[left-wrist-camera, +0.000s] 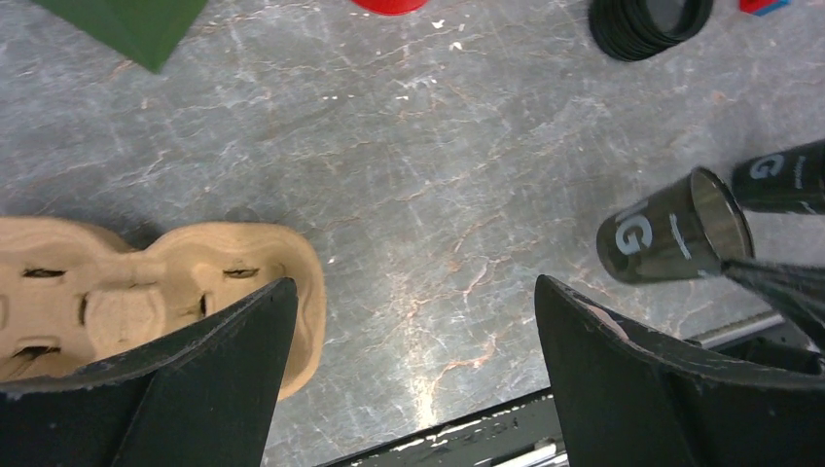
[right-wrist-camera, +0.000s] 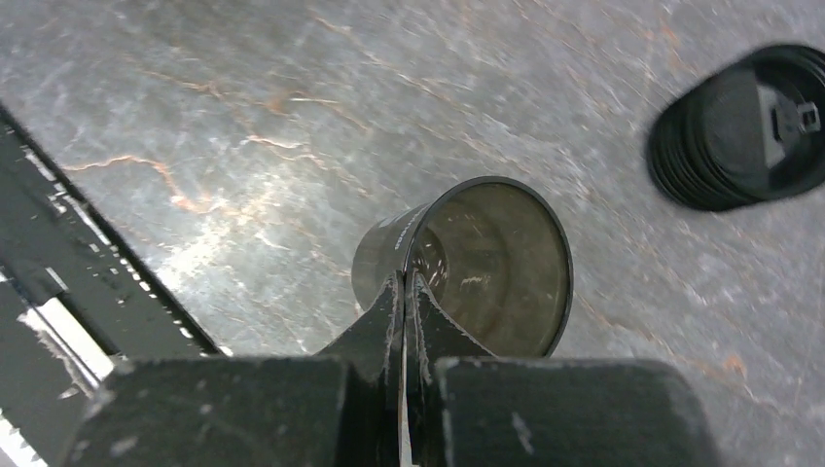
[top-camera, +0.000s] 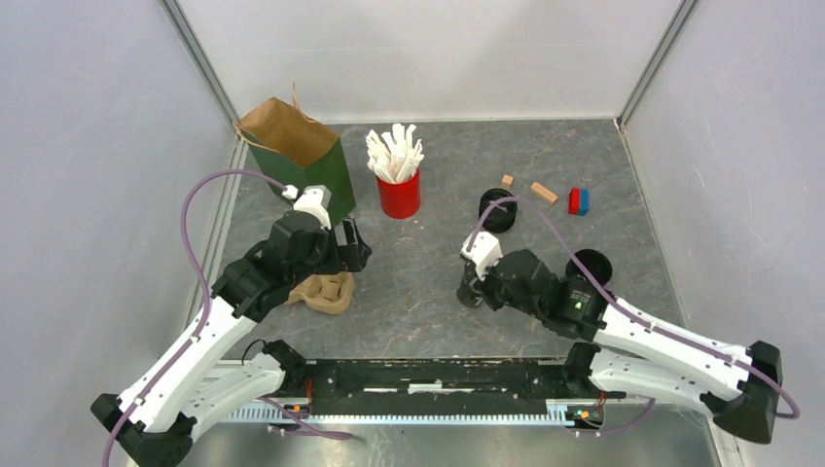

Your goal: Pack the takeout coffee

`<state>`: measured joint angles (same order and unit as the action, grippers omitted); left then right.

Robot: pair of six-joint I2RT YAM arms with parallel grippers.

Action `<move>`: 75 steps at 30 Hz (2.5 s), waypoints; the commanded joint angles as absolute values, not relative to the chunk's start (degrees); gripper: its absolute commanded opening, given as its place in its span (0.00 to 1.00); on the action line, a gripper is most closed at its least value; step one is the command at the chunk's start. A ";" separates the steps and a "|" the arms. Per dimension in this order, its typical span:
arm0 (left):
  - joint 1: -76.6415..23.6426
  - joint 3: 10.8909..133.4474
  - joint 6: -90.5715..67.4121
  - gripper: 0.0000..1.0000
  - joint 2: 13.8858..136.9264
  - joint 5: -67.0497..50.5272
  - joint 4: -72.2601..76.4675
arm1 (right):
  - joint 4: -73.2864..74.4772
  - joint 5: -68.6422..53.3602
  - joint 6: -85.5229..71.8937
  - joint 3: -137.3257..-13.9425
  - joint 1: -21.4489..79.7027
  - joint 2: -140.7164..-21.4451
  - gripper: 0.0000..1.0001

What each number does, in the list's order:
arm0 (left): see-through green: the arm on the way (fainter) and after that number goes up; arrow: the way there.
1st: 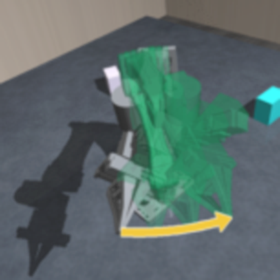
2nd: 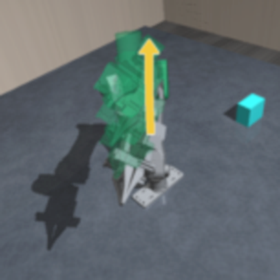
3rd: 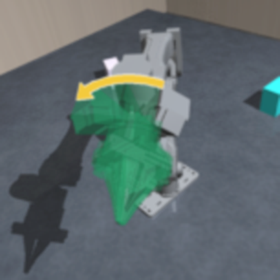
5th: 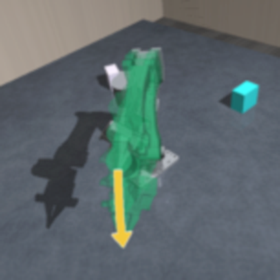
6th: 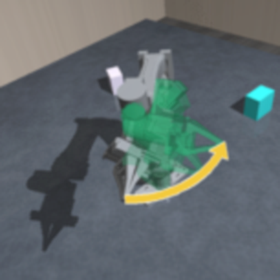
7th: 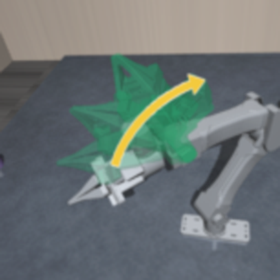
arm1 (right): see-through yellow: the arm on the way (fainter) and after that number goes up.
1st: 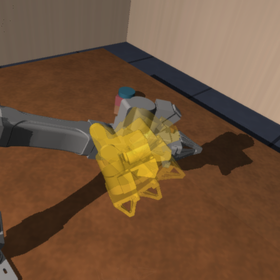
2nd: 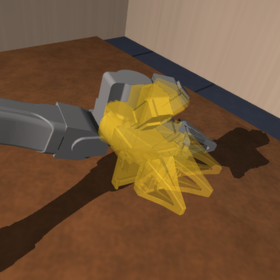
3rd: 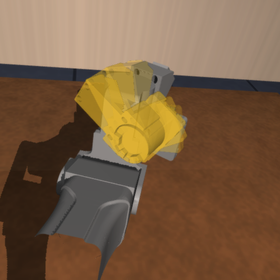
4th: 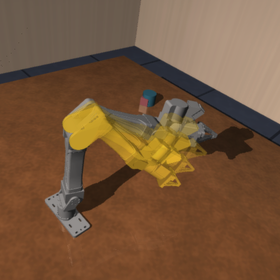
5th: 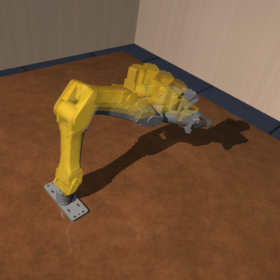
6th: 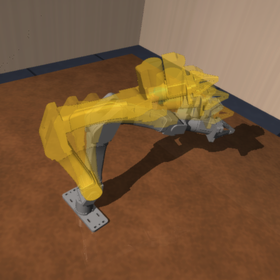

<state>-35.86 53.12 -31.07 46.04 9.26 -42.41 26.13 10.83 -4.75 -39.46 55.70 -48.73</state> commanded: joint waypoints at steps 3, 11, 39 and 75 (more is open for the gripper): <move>-36.06 55.83 -34.64 0.97 46.49 14.68 -44.63 | 18.11 16.61 -3.88 -38.33 65.49 -51.95 0.00; -36.04 55.22 -33.52 0.98 47.23 12.69 -43.51 | 15.45 23.97 -2.10 -37.06 76.35 -58.76 0.00; -36.04 53.28 -19.10 1.00 41.36 -1.23 -36.99 | 20.09 34.84 -10.51 -43.73 78.32 -55.71 0.40; -36.04 50.01 -17.84 1.00 37.01 -5.21 -34.10 | 2.18 26.13 -7.72 -61.41 35.30 -92.18 0.29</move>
